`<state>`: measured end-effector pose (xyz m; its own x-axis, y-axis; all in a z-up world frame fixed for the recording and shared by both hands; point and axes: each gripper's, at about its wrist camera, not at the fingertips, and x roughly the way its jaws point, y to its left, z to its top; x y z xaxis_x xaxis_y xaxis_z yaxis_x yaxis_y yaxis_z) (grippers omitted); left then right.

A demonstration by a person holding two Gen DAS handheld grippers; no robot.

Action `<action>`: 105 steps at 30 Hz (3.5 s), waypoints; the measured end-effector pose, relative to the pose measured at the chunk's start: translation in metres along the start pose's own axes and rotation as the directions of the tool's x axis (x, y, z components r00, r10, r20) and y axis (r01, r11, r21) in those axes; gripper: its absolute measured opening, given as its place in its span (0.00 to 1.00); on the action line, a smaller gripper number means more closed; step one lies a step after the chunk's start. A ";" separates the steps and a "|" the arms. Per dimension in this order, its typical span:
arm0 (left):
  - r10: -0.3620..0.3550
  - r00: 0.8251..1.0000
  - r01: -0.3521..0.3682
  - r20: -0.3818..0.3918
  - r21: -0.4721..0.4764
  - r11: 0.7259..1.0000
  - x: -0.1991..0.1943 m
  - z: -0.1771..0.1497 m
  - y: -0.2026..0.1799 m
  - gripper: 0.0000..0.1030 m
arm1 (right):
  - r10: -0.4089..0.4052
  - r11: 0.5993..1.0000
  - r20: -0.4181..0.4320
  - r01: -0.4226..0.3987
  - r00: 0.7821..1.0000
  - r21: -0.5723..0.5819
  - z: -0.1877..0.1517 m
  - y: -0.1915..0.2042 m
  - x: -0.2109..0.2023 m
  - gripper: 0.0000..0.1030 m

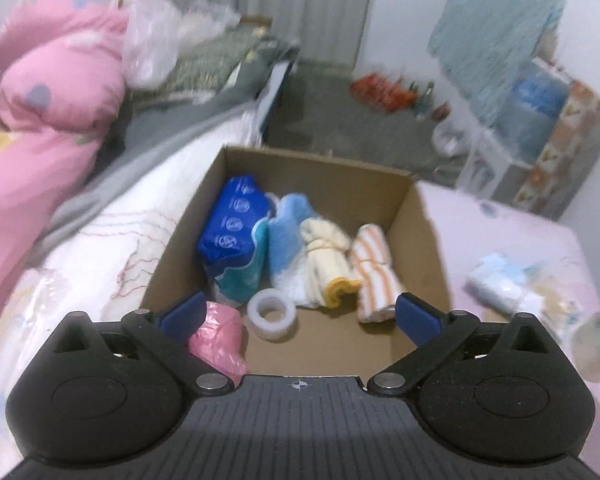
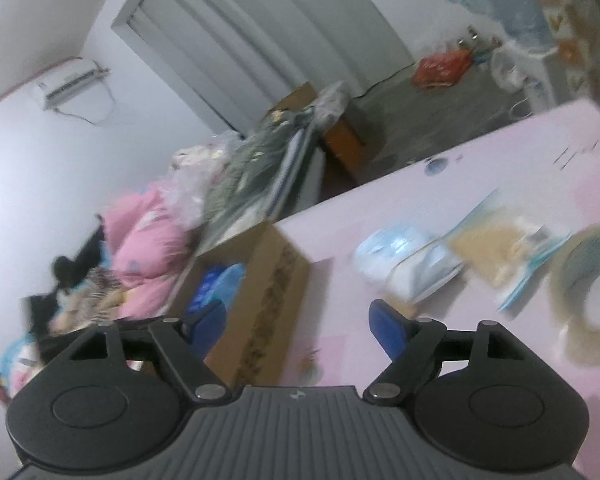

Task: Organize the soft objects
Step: 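Reach the right tool to the blue-and-white mask bag and grasp it, then pass the mask bag from the right tool into the left tool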

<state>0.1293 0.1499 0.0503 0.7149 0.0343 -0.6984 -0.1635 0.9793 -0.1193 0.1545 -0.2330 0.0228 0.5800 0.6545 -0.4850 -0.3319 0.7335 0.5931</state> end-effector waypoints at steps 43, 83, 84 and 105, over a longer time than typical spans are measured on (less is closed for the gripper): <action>-0.095 0.978 0.095 0.184 0.009 0.995 -0.117 -0.131 -0.025 1.00 | -0.360 0.888 -0.112 0.303 0.926 -0.347 0.043 -0.023 0.144 0.53; -0.482 0.845 0.511 -0.233 0.084 0.856 -0.007 -0.185 -0.124 0.84 | 0.252 0.912 -0.269 -0.134 0.930 0.389 -0.155 -0.045 -0.004 0.73; -0.465 0.855 0.495 -0.230 0.092 0.864 -0.006 -0.185 -0.125 0.80 | 0.243 0.915 -0.263 -0.130 0.934 0.383 -0.154 -0.046 -0.006 0.73; -0.390 0.903 0.412 -0.179 0.109 0.905 -0.031 -0.196 -0.081 0.44 | -0.513 0.672 -0.018 0.388 0.858 -0.631 -0.023 0.006 0.082 0.75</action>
<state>-0.0127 0.0301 -0.0561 0.5878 -0.3868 -0.7106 0.2210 0.9217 -0.3189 0.1832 -0.1709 -0.0281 0.6545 0.1885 -0.7322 -0.4668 0.8625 -0.1952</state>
